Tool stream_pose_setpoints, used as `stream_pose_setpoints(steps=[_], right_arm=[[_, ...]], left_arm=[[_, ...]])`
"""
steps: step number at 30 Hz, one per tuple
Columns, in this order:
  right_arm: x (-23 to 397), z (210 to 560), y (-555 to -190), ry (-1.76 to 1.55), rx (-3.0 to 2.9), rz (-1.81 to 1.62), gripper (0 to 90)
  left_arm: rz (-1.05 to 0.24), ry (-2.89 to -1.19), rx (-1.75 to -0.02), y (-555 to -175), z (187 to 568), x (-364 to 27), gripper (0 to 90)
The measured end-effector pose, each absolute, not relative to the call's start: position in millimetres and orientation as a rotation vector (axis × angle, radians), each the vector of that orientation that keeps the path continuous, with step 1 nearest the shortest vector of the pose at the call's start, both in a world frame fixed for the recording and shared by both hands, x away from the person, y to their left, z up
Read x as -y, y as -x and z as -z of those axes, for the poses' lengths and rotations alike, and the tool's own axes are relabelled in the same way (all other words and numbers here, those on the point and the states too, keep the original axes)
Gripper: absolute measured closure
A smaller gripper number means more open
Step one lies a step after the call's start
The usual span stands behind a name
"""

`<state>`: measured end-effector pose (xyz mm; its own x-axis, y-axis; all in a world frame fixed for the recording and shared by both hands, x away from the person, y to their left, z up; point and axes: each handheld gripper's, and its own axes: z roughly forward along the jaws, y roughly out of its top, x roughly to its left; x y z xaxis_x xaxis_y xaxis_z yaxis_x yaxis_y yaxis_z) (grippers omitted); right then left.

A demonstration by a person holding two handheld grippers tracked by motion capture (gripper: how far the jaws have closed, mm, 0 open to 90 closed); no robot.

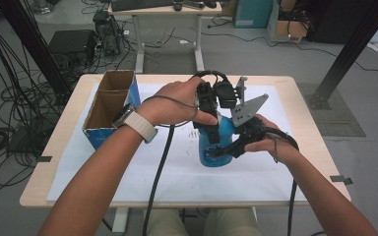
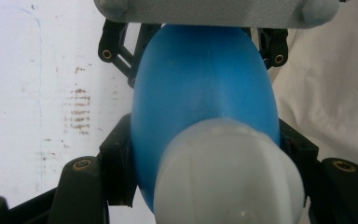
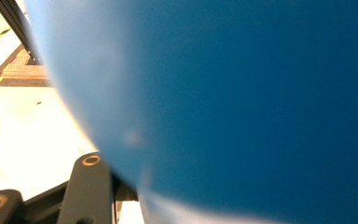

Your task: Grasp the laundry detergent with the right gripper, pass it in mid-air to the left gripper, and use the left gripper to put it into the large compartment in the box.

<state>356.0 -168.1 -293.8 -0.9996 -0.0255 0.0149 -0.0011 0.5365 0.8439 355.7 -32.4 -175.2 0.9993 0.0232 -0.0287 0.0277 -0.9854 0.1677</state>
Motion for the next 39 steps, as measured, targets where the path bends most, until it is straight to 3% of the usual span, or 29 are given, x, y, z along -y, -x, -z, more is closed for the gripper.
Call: stream_pose_setpoints(steps=[39], right_arm=[[165.6,293.3,-357.6,-0.026,2.734,1.489,43.0]], left_arm=[[0.052,-2.939,-0.06,-357.1,178.3,28.7,37.6]])
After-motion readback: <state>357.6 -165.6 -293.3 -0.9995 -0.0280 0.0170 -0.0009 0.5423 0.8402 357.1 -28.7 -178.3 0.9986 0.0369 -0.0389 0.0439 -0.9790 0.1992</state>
